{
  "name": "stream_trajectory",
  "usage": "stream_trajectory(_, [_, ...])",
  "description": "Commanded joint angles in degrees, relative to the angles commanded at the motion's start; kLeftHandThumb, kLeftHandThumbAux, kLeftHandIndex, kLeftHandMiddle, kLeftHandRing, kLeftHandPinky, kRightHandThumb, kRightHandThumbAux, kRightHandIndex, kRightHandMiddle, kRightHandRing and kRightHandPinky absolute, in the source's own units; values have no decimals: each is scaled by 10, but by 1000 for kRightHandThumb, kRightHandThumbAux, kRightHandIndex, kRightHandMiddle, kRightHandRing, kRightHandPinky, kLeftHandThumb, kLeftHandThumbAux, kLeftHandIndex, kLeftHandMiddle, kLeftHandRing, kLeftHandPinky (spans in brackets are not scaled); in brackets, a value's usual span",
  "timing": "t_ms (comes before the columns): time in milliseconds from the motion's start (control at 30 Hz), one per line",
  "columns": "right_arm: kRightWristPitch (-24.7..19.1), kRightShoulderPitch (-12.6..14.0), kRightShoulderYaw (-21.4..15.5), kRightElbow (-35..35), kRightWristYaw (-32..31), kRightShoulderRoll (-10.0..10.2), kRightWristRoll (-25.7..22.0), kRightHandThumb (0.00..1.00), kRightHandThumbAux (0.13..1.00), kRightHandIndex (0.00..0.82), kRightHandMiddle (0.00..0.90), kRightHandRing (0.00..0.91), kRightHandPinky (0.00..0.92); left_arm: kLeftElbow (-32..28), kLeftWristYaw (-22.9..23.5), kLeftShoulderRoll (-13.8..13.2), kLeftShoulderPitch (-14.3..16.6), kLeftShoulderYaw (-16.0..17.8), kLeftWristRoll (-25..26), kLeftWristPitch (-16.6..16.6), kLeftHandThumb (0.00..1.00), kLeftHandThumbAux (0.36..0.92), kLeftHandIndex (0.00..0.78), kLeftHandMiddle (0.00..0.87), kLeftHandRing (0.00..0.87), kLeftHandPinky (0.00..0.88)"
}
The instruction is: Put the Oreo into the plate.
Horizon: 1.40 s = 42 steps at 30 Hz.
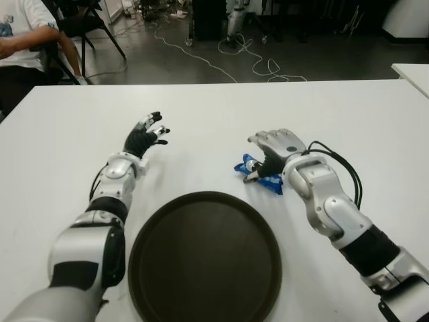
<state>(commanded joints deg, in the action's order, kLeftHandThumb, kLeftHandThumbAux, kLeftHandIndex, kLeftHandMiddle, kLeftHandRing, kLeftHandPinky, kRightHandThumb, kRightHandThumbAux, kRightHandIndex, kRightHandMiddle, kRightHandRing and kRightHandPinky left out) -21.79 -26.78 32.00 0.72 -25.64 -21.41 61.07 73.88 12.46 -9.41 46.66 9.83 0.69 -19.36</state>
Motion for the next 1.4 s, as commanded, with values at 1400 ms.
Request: stream_trajectory(1400, [3, 7, -17, 77, 18, 6, -11, 0, 481, 118, 134, 143, 126, -1, 3, -5, -4, -2, -4, -7, 271, 653, 40, 88, 235, 370])
